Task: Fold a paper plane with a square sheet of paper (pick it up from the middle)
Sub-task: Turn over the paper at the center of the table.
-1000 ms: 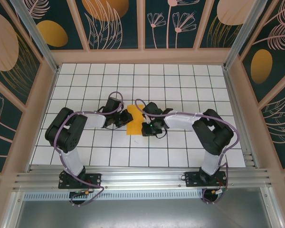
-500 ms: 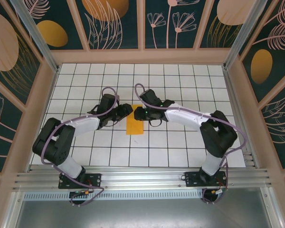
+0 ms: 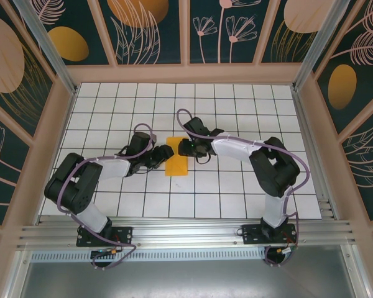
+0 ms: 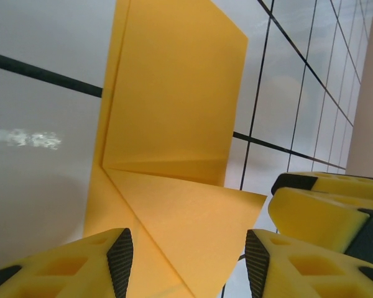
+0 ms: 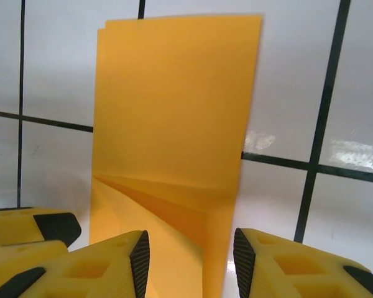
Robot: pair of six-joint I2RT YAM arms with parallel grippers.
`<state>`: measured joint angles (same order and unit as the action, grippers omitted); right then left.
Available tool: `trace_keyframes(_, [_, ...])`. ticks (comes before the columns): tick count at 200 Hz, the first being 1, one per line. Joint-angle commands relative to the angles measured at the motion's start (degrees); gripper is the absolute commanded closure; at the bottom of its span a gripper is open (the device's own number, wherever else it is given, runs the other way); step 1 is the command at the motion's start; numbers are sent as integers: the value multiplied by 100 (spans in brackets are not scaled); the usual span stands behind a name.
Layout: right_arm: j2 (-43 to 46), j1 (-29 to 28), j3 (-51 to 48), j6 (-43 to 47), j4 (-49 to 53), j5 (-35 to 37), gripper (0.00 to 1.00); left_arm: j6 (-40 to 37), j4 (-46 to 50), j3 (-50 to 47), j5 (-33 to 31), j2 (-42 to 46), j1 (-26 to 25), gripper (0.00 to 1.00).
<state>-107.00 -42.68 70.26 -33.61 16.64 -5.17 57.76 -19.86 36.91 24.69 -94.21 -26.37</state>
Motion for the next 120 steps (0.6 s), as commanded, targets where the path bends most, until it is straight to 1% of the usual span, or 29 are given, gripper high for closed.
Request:
trace_keyframes(1, [-142,34,-15,-45,-194,-357,58,138,-401,-26,287,-156,33,47])
trace_keyframes(46, [-168,149,-244,-41,-439,-681,66,197,-495,-60,318,-289,37,47])
trace_keyframes(91, [-178,211,-380,-57,-559,-827,71,232,-550,-128,312,-307,36,47])
trace_keyframes(120, [-89,260,-599,-105,-900,-1064,80,232,-589,-166,325,-298,31,47])
